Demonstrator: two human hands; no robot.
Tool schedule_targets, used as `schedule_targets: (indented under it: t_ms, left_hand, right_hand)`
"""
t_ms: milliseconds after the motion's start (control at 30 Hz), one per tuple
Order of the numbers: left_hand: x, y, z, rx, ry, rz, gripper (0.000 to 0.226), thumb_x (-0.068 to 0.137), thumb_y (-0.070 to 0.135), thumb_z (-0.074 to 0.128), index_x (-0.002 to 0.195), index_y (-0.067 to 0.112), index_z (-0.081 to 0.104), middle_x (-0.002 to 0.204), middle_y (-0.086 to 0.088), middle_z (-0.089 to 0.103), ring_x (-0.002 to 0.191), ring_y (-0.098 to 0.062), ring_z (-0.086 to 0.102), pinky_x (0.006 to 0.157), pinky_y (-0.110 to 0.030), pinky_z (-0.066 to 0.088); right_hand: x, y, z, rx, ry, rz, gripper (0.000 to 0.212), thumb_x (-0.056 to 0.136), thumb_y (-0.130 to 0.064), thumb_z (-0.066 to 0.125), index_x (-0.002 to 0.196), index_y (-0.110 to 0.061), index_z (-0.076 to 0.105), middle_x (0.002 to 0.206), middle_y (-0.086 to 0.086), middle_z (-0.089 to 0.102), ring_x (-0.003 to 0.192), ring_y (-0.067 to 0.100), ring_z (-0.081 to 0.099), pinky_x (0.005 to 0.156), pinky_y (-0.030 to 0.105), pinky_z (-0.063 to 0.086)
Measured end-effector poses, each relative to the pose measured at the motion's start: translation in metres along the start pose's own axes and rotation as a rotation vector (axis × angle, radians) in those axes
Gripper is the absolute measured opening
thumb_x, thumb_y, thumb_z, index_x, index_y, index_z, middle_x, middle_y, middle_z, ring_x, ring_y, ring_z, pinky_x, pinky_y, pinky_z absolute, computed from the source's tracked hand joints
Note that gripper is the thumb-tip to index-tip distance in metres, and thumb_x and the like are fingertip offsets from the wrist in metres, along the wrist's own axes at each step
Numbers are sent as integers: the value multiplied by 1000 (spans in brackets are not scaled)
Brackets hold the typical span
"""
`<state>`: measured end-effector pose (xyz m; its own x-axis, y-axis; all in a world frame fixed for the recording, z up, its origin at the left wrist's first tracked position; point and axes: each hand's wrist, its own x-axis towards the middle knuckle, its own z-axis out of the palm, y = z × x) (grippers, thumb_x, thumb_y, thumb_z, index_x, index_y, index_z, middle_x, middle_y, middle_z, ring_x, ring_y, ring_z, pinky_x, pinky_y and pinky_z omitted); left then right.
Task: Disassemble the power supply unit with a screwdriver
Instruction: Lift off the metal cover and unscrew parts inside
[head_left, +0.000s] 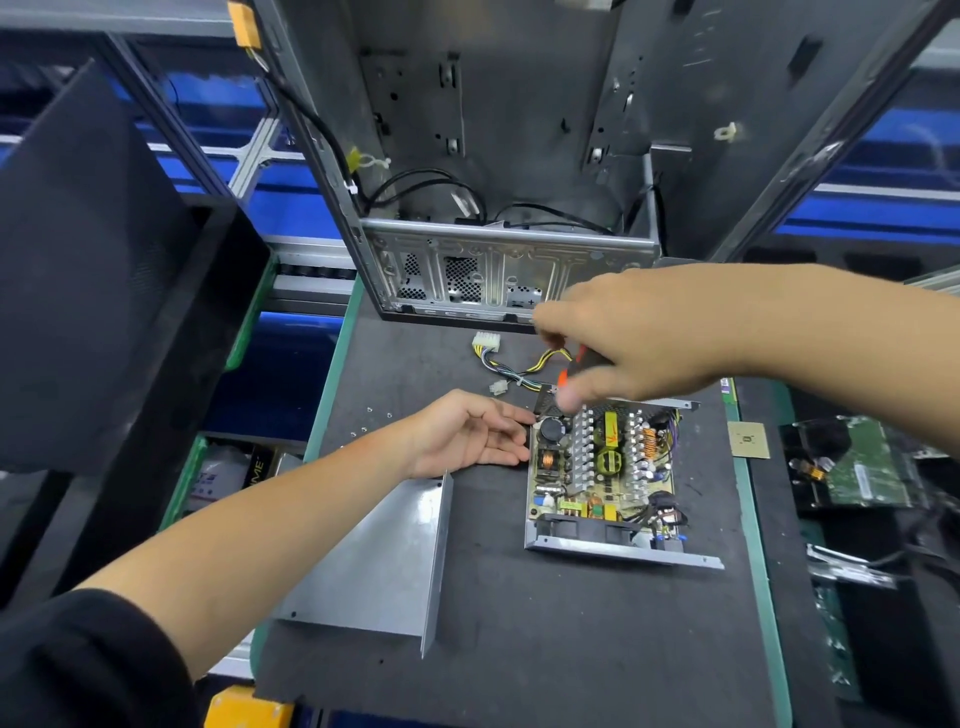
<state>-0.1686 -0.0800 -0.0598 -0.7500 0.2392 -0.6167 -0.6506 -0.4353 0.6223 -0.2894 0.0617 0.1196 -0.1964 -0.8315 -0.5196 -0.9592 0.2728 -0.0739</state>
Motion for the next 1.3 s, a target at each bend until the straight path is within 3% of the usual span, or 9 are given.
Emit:
schedule_targets:
  t_ms: [100,267,400,567,733,867,1000,1167,1300]
  left_hand:
    - [0,0,0,-12,-3,-1,46,69,8,48,113,-3,55,76,-10,59,76,-25,66,73,-30,55]
    - [0,0,-1,-26,-1,-3,47,67,7,49,112,-3,55,77,-11,59,75,-25,67,71,-29,56]
    - [0,0,1,-24,10,-3,46,68,6,49,113,-3,56,78,-12,58,75,-26,66,71,-29,55]
    - [0,0,0,-17,4,-2,40,75,4,45,114,-4,54,75,-10,59,76,-25,66,74,-30,55]
    - [-1,1,2,-23,6,3,46,70,6,48,114,-4,53,74,-11,59,74,-26,66,72,-30,56]
    - [0,1,1,-34,2,2,47,67,7,49,113,-4,54,76,-11,59,74,-25,66,72,-29,56]
    - [0,1,1,-42,-6,4,47,67,8,49,113,-4,55,76,-11,59,75,-25,66,71,-29,56]
    - [-1,0,1,-41,-8,7,48,67,8,49,113,-4,55,75,-11,60,75,-26,67,71,-29,56]
    - [-1,0,1,-33,-5,7,47,68,8,49,113,-3,55,74,-10,60,75,-26,67,72,-29,56]
  right_hand:
    - [0,-4,4,-50,69,78,27,102,-48,33,93,-23,35,72,-2,35,60,14,37,62,38,36]
    - [0,-3,7,36,116,-117,14,88,-22,62,91,-25,48,93,-5,61,86,19,57,69,35,45]
    - [-5,6,6,96,129,-163,23,78,-4,62,82,-23,50,86,-11,59,85,16,60,70,37,48]
    - [-2,4,9,-190,104,-349,27,80,-6,58,84,-27,42,85,-12,37,85,16,47,73,39,47]
    - [-5,2,6,-38,76,-93,27,95,-54,45,93,-28,37,90,-5,47,75,20,47,70,38,43]
    - [-1,1,11,-42,117,-18,18,104,-35,36,91,-23,31,71,-1,38,60,17,41,52,35,30]
    - [-3,-1,7,-17,113,-141,13,97,-31,51,95,-27,38,84,-4,52,78,22,53,68,39,45]
    - [-7,7,2,118,103,-243,29,77,2,61,83,-22,45,82,-12,53,80,5,51,70,39,46]
    - [-8,11,4,192,104,-151,36,80,-28,74,86,-35,40,85,-16,55,79,4,51,70,33,44]
